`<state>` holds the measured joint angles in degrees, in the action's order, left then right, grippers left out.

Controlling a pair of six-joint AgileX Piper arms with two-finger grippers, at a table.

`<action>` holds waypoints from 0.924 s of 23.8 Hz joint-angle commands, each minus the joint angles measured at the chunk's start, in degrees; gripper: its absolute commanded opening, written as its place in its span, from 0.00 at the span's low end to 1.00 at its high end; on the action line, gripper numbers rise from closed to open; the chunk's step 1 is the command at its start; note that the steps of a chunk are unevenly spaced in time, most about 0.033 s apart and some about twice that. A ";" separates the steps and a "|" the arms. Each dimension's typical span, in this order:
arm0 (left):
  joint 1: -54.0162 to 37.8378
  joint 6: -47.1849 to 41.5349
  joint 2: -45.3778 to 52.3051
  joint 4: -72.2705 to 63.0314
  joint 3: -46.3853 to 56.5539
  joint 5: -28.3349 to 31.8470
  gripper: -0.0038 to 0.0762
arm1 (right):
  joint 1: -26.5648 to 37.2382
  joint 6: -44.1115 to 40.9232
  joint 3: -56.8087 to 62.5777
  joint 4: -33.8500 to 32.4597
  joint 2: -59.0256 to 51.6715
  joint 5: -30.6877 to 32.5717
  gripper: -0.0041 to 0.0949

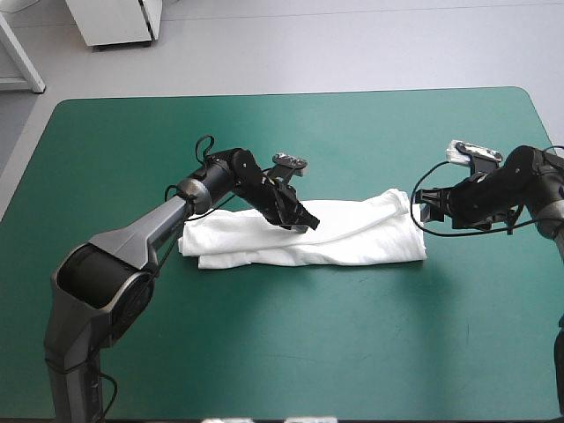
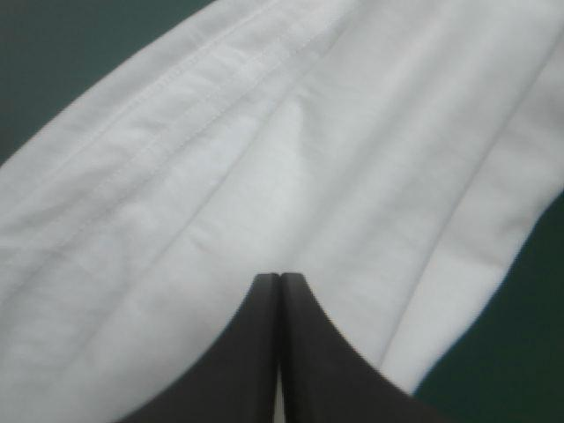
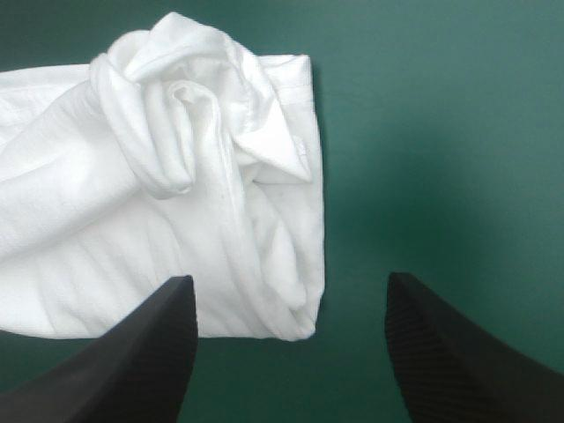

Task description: Fold the cloth

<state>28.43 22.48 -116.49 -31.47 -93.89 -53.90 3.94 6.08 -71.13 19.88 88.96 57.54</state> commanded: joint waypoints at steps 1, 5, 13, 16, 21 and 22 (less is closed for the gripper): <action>0.23 -0.02 1.35 -3.15 -1.99 -0.06 0.04 | 0.49 3.93 -2.27 4.38 0.65 -1.28 0.64; 0.23 -0.02 -0.61 -3.23 -1.99 -0.17 0.04 | 0.49 5.22 -2.27 4.69 2.69 -1.17 0.64; 0.41 -0.62 -2.53 -3.49 -1.99 -0.57 0.04 | 0.49 7.70 -2.27 7.56 7.33 -1.75 0.64; 0.41 -0.40 -2.53 -3.38 -1.99 -0.87 0.04 | 0.49 7.87 -2.27 7.82 9.27 -1.62 0.64; 0.41 -0.40 -2.53 -3.35 -1.99 -0.98 0.04 | 0.49 9.31 -2.27 9.70 13.36 -1.95 0.64; 0.41 -0.40 -2.53 -3.35 -1.99 -0.87 0.04 | 0.49 9.60 -2.27 10.70 14.46 -1.85 0.64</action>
<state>28.34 22.31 -120.62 -33.97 -95.01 -54.51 4.06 14.21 -72.21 27.68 103.88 55.89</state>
